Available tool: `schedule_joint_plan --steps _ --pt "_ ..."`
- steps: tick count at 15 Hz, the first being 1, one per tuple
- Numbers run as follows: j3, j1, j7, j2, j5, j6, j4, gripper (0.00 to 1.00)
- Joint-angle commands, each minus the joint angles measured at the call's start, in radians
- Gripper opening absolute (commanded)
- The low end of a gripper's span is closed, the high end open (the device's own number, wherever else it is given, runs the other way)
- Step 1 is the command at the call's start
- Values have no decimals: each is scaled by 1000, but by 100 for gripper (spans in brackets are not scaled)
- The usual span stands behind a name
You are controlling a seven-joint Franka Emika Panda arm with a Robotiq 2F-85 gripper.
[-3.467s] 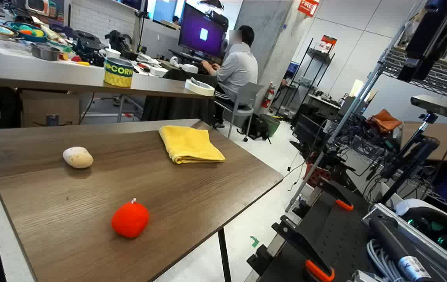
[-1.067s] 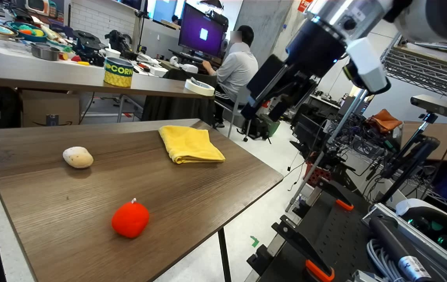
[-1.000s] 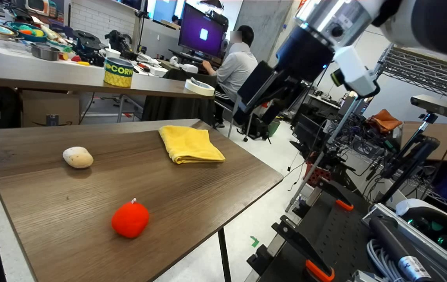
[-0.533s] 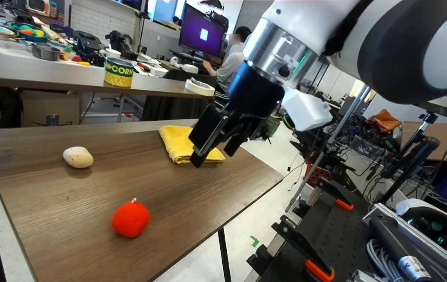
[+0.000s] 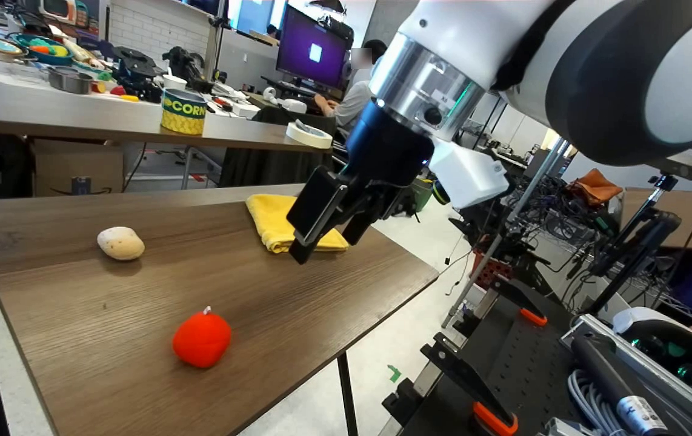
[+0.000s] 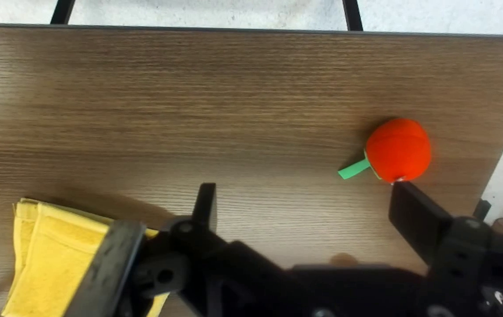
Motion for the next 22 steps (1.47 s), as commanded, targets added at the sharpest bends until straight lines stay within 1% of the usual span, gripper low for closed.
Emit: schedule_joint_plan --steps 1,4,12,15,16,17,18,19,21,22 --pt "-60 76 62 69 -71 30 59 100" --pt "-73 119 72 142 -85 39 120 100" --pt "-134 259 85 373 -68 17 377 100" --pt "-153 300 82 451 -62 14 456 100" --pt "-201 365 -2 464 53 36 463 100" --pt "-209 382 -16 478 80 32 475 100" --pt "-220 402 -50 492 121 37 484 75" --pt "-222 415 -84 502 165 37 491 74" --pt "-209 422 -148 507 244 28 494 58" --pt "-201 415 -181 495 276 28 484 50"
